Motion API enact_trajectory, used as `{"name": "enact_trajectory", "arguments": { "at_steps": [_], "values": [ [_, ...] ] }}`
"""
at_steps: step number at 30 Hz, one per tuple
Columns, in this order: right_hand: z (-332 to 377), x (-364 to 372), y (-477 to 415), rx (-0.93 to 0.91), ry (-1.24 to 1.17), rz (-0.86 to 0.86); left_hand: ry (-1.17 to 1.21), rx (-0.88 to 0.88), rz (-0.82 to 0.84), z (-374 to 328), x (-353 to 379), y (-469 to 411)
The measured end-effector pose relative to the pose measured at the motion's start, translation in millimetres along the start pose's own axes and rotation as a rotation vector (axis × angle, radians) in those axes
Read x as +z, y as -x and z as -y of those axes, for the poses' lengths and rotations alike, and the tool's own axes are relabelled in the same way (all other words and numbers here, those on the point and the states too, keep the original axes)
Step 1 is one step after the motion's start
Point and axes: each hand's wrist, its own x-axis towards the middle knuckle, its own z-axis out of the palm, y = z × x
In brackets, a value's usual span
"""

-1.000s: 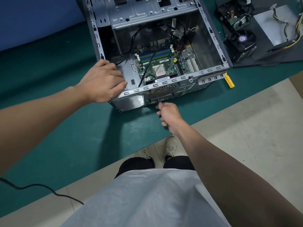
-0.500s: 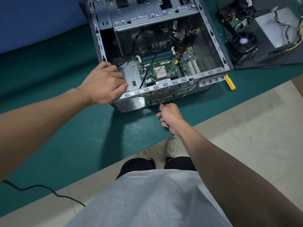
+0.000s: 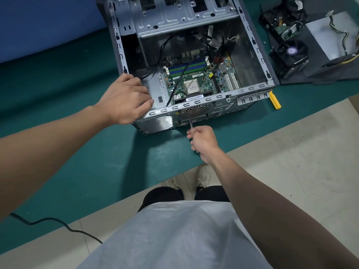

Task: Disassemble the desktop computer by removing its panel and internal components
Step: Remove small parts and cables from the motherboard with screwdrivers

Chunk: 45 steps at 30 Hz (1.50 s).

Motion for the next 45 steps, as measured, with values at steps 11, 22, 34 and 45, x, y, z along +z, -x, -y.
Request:
{"name": "enact_trajectory", "arguments": {
  "at_steps": [11, 22, 34, 45],
  "values": [
    [7, -1, 1, 0.096, -0.077, 0.115, -0.009, -0.009, -0.003, 0, 1, 0],
    [12, -3, 1, 0.109, -0.088, 0.116, -0.010, -0.013, -0.012, -1, -1, 0],
    [10, 2, 4, 0.081, -0.091, 0.083, 0.000, -0.030, 0.009, -2, -1, -1],
    [11, 0, 2, -0.049, 0.151, 0.015, 0.008, -0.023, 0.008, -1, 0, 0]
  ]
}}
